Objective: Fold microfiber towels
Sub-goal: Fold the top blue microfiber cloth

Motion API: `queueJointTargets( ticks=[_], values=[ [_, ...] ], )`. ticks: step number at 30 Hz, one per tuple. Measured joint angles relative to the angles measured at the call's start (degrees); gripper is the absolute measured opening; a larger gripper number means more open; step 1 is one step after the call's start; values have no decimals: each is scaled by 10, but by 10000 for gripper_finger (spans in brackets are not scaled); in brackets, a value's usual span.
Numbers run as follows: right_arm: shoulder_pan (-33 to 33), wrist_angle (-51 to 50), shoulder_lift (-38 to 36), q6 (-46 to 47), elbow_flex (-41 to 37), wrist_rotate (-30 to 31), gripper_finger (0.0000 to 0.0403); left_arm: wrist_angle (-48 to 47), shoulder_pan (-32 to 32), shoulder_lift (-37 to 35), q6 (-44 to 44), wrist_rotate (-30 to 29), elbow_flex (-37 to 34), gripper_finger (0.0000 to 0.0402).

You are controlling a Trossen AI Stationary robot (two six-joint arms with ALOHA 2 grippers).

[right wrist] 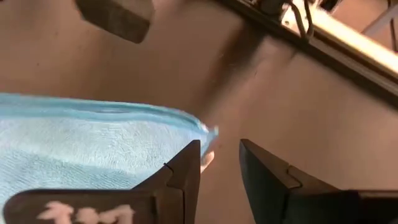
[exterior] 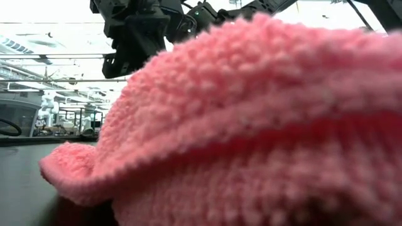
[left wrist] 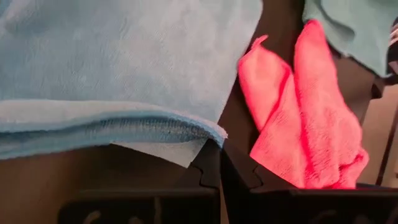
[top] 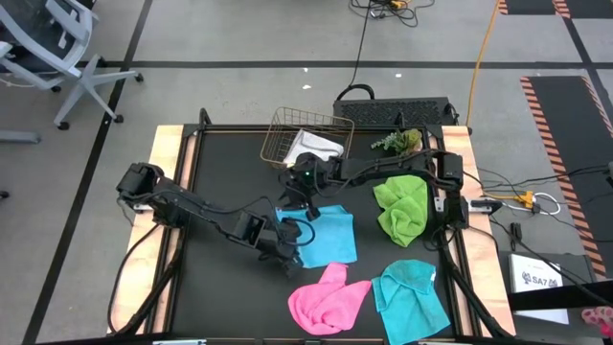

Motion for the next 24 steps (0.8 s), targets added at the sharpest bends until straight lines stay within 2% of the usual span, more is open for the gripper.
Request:
queueJointTargets(
  ticks=[4, 12, 19, 24],
  values=[
    [-8, -35, -12, 36, 0, 3, 105, 11, 9, 0, 14, -2, 0, 0],
    [-19, -134, -44, 35, 0, 14, 105, 58, 44, 5, 96, 1, 0, 0],
    [-20, -186, -55, 49, 0, 20, 105, 133, 58, 62, 112, 72, 0, 0],
    [-19, -215, -55, 84, 0, 49, 105, 149, 53, 58, 107, 49, 0, 0]
  ],
)
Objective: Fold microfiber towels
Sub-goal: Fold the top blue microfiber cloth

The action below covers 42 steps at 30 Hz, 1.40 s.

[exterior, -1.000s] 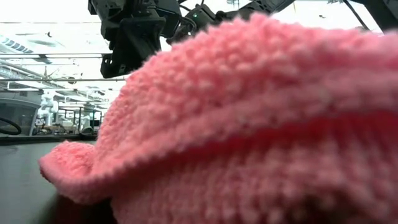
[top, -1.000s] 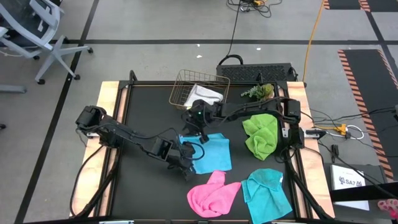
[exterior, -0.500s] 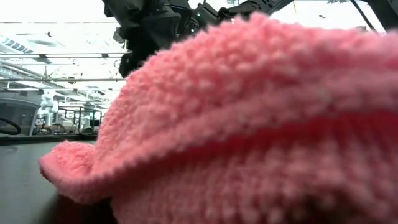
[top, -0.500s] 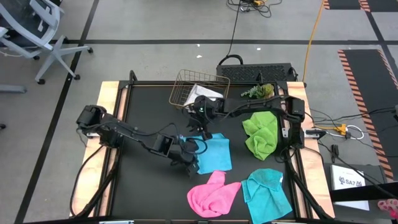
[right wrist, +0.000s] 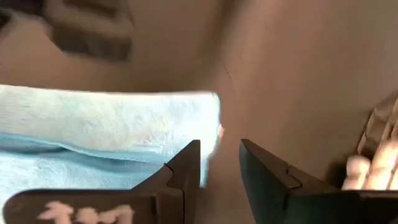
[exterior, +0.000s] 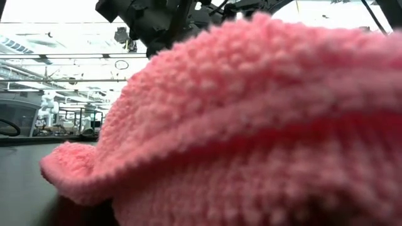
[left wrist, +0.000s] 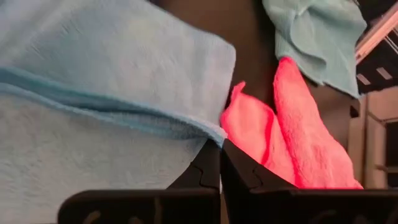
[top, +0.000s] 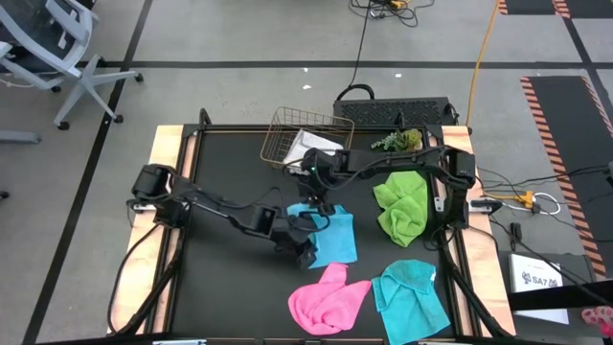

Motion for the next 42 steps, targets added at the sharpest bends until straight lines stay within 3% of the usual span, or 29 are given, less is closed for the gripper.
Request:
queueJointTargets(
  ticks=[6, 16, 23, 25, 30, 36, 42],
  values=[
    [0, -2, 0, 55, -13, 2, 105, 11, -14, -8, 14, -22, 1, 0],
    [13, -36, 0, -150, -47, 109, 105, -8, -44, -8, -3, 11, 0, 0],
    [30, -113, -27, -201, -49, 236, 105, -13, -43, -8, -4, 16, 0, 0],
    [33, -158, -53, -163, -48, 234, 105, -13, -41, -8, -4, 16, 0, 0],
    [50, -205, -114, -69, -48, 159, 105, -13, -35, -8, -3, 15, 0, 0],
    [96, -163, -122, -31, -48, 146, 105, -13, -31, -8, 1, 13, 0, 0],
    [141, -40, -109, -21, -105, 162, 105, -13, -31, -8, 1, 13, 0, 0]
  ],
)
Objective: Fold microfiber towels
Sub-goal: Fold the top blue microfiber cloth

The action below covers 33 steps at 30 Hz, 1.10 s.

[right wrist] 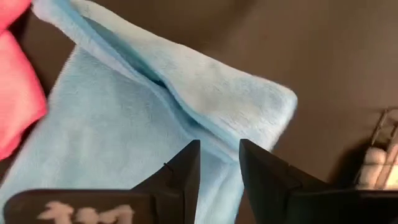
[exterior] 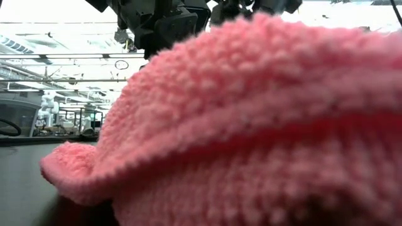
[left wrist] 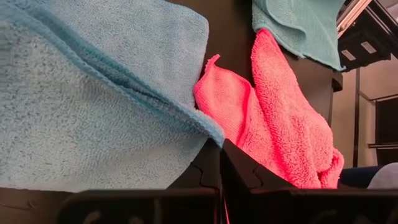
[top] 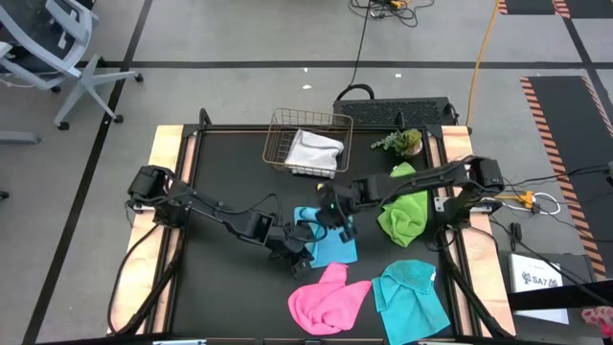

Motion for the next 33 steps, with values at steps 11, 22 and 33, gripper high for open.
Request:
queueJointTargets(
  ticks=[11, 22, 33],
  values=[
    [28, 73, -1, 47, -60, 92, 105, 0, -2, 0, 0, 11, 0, 0],
    [63, 30, -34, 81, -61, 92, 105, 1, -1, 0, -1, 13, 0, 0],
    [85, 123, -32, 107, -108, 90, 105, 0, -1, 0, -3, 13, 0, 1]
  ],
)
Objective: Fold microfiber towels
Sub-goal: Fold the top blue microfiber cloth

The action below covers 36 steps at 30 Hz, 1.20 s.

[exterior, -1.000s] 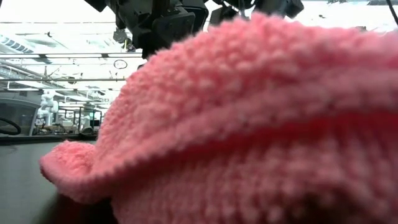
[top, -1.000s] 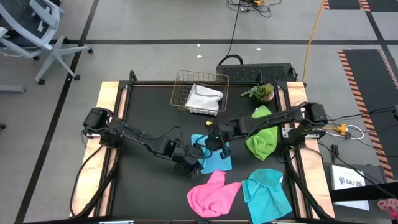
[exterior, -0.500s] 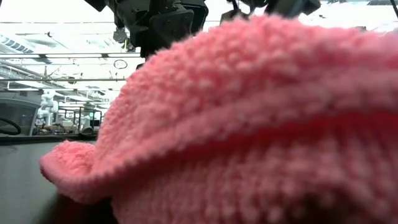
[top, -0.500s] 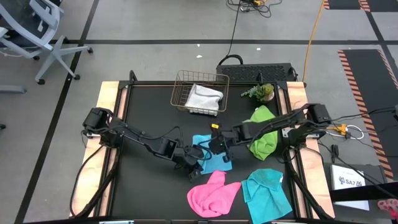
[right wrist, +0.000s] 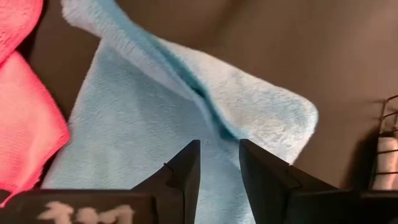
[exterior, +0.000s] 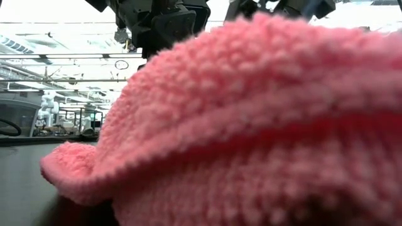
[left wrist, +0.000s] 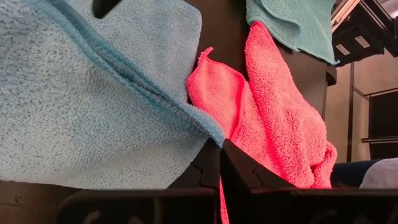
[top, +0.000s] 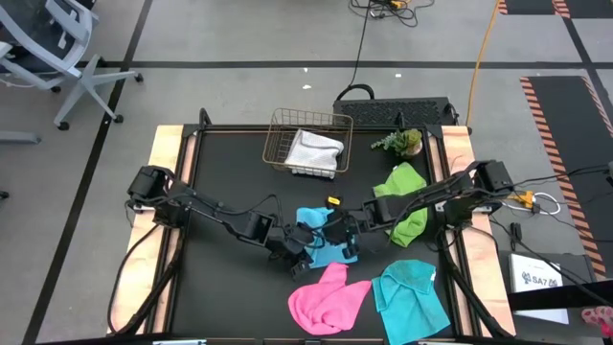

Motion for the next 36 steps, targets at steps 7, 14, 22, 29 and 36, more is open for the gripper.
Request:
queueJointTargets(
  ticks=[7, 14, 22, 29, 36],
  values=[
    [11, 12, 0, -4, -3, 1, 105, 0, 0, 0, 0, 0, 0, 1],
    [9, 61, 8, -59, -4, 6, 105, 1, 0, 0, -1, 0, 0, 1],
    [4, 82, 12, -90, -8, 19, 105, 1, 0, 0, -1, 1, 0, 2],
    [-9, 134, 13, -92, -47, 31, 105, 0, 0, 0, -2, 2, 0, 1],
    [-9, 177, 13, -94, -76, 30, 105, 0, 0, 0, -2, 2, 0, 1]
  ],
)
